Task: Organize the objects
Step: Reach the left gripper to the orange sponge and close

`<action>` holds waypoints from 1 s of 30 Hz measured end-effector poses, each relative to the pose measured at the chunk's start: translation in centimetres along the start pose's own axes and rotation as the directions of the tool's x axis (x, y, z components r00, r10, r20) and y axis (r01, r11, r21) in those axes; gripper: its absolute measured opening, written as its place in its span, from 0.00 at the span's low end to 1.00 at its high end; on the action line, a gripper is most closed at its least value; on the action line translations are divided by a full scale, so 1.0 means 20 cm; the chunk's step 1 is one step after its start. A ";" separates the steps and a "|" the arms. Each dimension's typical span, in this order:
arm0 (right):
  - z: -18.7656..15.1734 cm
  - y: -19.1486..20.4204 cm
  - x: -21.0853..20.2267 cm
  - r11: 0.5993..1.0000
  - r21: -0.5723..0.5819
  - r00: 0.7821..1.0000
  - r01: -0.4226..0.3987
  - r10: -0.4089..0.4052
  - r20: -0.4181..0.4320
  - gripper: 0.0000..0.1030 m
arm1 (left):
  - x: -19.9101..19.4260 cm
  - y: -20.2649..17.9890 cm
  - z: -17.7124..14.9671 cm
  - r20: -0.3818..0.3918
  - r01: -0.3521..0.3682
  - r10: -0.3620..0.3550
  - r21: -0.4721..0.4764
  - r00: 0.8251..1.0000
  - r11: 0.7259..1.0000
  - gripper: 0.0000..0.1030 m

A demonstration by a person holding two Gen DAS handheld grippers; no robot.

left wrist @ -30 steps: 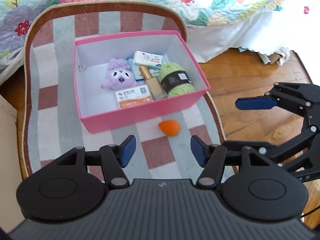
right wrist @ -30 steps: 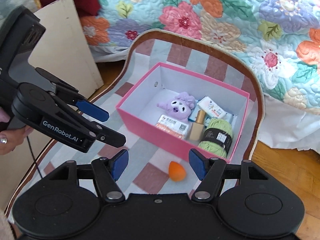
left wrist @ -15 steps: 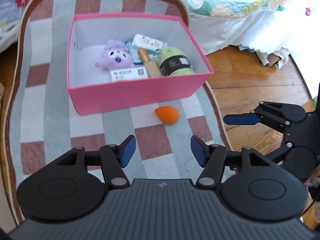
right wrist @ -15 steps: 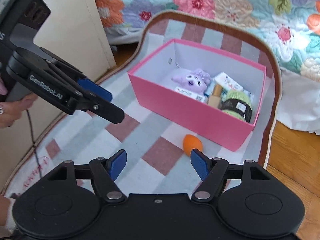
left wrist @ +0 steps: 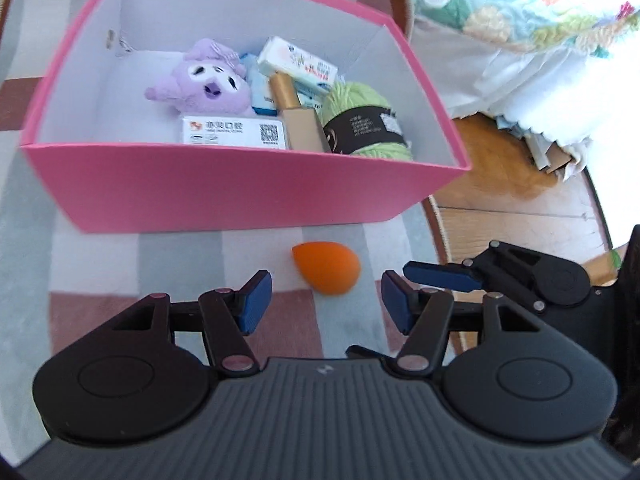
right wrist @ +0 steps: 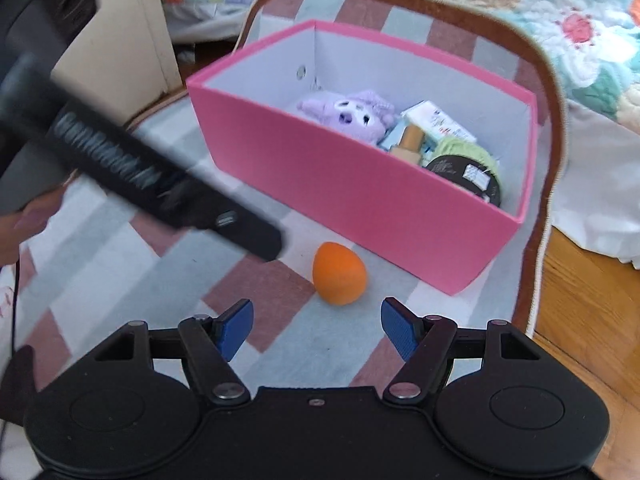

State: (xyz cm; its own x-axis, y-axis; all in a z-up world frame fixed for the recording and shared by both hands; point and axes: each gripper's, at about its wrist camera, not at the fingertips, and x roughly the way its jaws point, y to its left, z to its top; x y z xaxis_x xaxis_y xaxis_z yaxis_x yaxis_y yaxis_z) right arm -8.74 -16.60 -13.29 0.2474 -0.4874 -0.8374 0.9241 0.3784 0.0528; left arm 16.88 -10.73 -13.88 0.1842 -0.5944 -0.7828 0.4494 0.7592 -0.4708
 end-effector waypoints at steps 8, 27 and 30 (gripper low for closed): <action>-0.01 -0.02 0.17 0.999 0.037 1.000 -0.012 0.013 -0.022 0.70 | 0.23 -0.01 0.00 -0.002 -0.028 0.028 0.051 1.000 0.998 0.56; -0.07 -0.02 0.18 0.998 -0.001 0.998 0.062 -0.062 0.003 0.37 | 0.23 -0.04 -0.08 0.023 0.059 -0.059 0.018 0.998 0.998 0.32; -0.07 -0.02 0.13 0.997 0.075 0.999 0.026 -0.025 -0.022 0.37 | 0.20 -0.08 -0.09 -0.012 0.038 -0.037 0.058 0.999 0.998 0.32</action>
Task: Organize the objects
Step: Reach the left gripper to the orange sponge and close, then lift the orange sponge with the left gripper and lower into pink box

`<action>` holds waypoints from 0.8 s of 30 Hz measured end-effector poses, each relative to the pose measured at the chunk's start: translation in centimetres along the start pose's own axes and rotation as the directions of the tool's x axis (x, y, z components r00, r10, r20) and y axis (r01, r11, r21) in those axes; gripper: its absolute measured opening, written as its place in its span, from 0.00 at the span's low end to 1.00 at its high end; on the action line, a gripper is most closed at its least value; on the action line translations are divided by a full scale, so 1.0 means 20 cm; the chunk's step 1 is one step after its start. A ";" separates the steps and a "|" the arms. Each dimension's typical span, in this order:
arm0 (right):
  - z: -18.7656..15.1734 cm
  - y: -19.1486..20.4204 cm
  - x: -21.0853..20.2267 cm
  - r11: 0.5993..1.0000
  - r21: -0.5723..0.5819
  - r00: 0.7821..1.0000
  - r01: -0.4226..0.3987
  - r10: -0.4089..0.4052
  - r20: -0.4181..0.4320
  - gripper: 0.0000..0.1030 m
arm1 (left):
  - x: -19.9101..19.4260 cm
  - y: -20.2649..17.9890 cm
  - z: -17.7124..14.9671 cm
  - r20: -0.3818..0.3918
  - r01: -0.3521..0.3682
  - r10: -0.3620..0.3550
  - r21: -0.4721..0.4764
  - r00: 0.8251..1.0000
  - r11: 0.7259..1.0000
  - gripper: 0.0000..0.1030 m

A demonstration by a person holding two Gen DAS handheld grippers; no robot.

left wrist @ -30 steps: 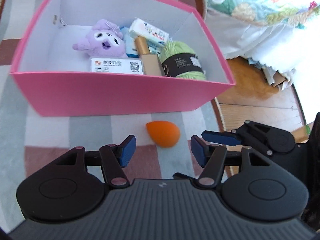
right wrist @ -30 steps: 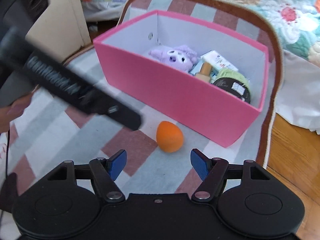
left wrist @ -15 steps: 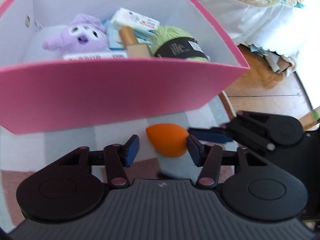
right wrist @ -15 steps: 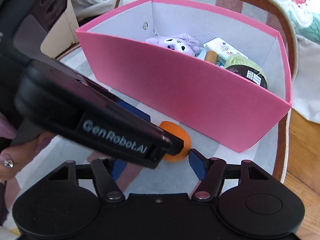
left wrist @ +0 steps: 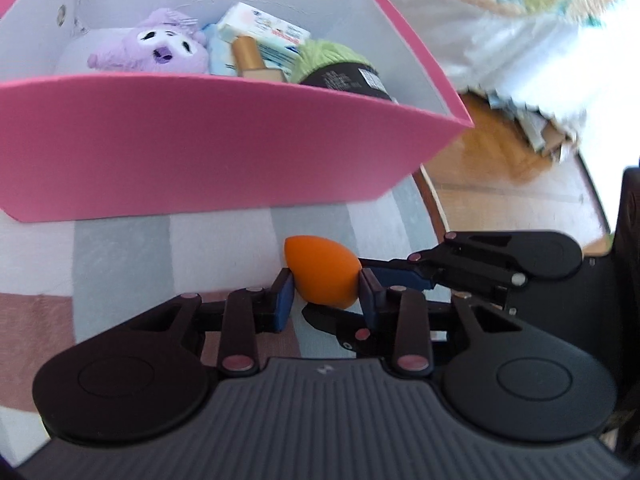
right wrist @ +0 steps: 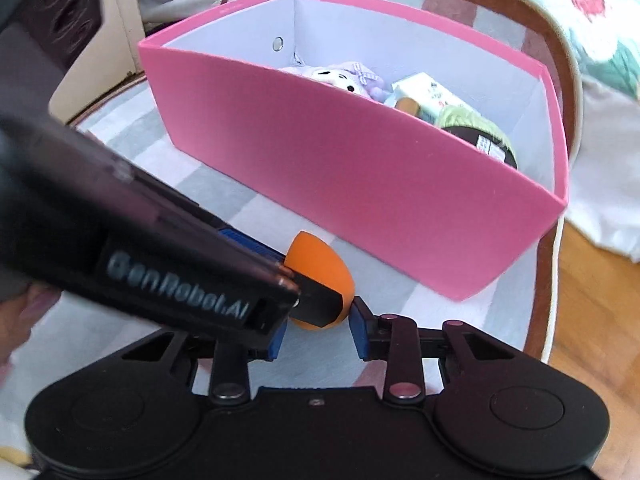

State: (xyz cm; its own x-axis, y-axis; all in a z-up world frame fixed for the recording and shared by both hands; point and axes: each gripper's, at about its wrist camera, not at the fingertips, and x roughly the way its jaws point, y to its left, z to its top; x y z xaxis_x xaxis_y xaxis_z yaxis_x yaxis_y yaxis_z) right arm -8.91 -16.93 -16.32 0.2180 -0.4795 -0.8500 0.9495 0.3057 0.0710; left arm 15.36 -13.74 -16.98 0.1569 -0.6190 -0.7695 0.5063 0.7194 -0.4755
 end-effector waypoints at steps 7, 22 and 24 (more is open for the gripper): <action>-0.01 0.02 -0.07 0.991 0.116 0.996 -0.071 0.076 -0.038 0.38 | -0.09 0.01 -0.02 -0.061 0.000 -0.002 -0.040 0.998 0.999 0.32; 0.05 0.19 -0.23 0.980 0.184 0.995 -0.072 0.083 -0.057 0.38 | -0.39 -0.02 -0.12 -0.042 0.021 -0.024 -0.048 0.999 0.999 0.32; 0.06 0.23 -0.26 0.981 0.180 0.996 -0.068 0.078 -0.049 0.38 | -0.45 -0.03 -0.13 -0.034 0.015 -0.017 -0.041 0.999 0.999 0.32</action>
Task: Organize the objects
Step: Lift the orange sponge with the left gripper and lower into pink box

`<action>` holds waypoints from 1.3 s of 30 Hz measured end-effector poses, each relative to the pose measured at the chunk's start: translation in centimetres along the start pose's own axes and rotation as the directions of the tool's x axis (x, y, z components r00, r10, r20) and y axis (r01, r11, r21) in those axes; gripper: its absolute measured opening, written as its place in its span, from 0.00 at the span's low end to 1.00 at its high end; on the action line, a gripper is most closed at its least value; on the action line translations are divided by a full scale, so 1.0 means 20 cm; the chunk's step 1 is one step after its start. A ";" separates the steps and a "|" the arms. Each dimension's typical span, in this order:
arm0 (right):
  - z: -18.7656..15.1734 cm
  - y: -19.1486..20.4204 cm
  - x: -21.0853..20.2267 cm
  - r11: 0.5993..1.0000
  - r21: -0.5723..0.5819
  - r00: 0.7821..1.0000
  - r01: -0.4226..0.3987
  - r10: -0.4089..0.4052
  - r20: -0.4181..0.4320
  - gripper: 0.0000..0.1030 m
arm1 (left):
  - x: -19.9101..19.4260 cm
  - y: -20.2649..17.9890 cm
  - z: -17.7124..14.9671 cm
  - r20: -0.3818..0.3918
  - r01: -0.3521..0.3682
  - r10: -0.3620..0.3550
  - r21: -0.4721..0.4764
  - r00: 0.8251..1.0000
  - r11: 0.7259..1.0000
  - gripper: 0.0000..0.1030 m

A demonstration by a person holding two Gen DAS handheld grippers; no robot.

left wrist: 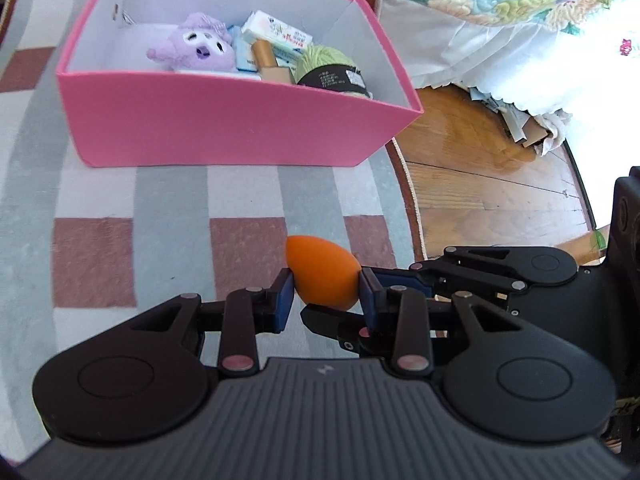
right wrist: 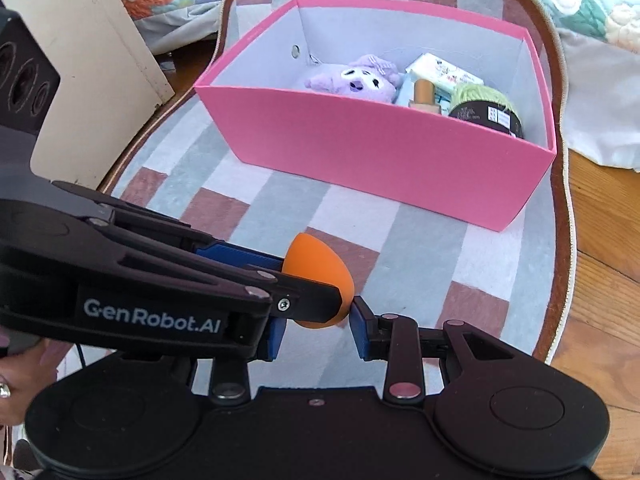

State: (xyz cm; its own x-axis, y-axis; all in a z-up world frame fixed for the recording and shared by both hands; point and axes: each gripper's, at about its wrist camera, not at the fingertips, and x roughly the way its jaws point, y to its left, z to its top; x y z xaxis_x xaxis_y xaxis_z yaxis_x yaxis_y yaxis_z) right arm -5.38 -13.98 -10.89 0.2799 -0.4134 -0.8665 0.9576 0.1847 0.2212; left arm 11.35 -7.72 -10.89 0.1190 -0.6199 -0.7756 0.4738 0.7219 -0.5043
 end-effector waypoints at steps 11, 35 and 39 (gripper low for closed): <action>0.00 0.21 -0.31 0.998 -0.044 0.991 -0.048 0.053 0.126 0.39 | -0.45 -0.11 -0.04 0.073 -0.037 0.031 0.077 0.997 0.996 0.33; 0.80 0.04 -0.28 0.998 -0.015 0.975 0.056 -0.051 0.217 0.41 | -0.37 -0.04 0.83 0.171 -0.036 0.027 0.046 0.985 0.998 0.33; 0.88 -0.07 -0.11 0.998 0.043 0.983 0.047 -0.053 0.173 0.41 | -0.17 0.06 0.91 0.148 -0.036 0.037 -0.009 0.988 0.999 0.33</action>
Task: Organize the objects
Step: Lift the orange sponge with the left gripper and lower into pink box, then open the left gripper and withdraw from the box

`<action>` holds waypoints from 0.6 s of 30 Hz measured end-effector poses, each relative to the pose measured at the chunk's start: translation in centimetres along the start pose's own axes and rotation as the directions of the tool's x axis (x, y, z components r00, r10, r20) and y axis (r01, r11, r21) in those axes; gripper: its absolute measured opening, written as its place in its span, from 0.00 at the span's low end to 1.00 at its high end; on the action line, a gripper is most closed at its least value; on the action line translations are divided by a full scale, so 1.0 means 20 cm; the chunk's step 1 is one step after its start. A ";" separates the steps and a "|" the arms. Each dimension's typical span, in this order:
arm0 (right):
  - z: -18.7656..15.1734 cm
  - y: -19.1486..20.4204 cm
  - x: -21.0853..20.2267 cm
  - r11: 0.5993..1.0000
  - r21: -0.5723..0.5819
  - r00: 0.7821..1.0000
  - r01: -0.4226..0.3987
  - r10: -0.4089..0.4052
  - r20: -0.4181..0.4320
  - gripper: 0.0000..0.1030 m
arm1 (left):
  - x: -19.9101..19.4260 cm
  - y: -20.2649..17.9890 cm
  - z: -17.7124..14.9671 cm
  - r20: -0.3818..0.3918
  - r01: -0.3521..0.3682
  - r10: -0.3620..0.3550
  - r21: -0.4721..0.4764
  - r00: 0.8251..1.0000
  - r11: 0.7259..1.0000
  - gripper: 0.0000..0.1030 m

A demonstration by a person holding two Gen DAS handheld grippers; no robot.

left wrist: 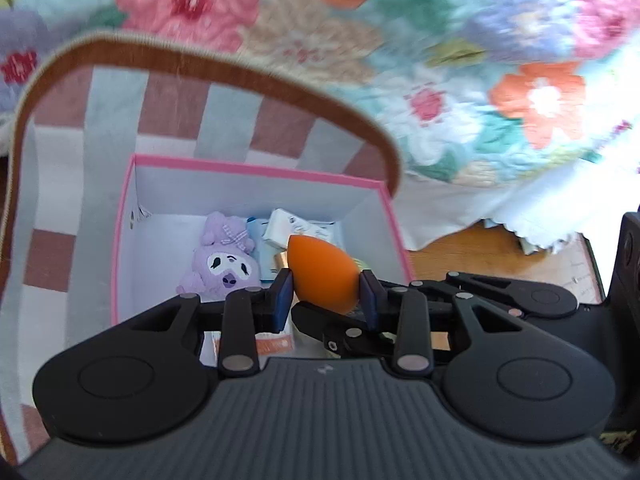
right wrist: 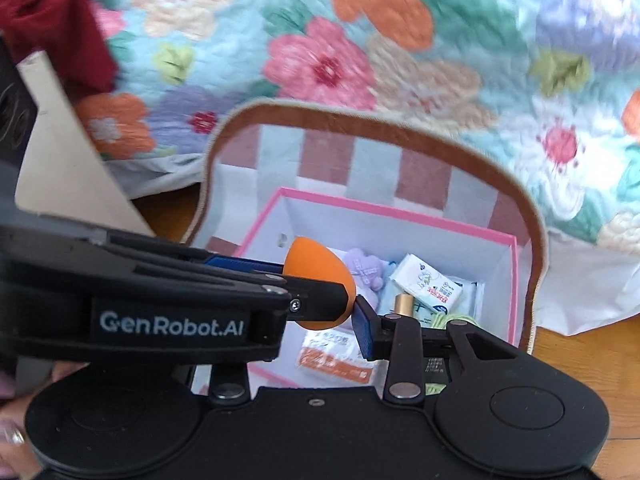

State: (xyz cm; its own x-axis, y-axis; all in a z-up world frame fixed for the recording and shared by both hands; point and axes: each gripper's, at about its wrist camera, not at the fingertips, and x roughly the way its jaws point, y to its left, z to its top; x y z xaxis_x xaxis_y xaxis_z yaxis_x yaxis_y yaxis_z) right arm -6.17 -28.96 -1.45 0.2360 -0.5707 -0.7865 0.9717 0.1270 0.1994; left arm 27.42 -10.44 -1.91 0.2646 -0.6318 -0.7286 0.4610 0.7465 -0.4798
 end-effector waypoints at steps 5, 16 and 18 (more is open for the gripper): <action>0.00 -0.12 0.26 0.996 0.085 0.997 -0.007 0.013 -0.071 0.40 | 0.21 0.10 -0.01 -0.017 -0.013 0.013 -0.024 1.000 1.000 0.33; -0.08 -0.19 0.48 0.989 0.146 0.994 -0.014 0.029 -0.101 0.39 | 0.42 0.20 -0.06 -0.040 -0.019 0.017 -0.039 0.999 0.999 0.33; -0.08 -0.21 0.52 0.987 0.158 0.995 -0.004 0.020 -0.100 0.39 | 0.46 0.20 -0.06 -0.046 -0.032 0.031 -0.025 0.998 0.999 0.33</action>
State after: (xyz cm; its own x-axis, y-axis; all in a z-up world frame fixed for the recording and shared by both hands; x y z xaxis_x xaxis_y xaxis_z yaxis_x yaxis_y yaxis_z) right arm -7.83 -34.12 -11.48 0.2559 -0.4841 -0.8367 0.9562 -0.0005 0.2928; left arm 30.67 -13.07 -11.01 0.2399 -0.5979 -0.7648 0.4311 0.7715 -0.4679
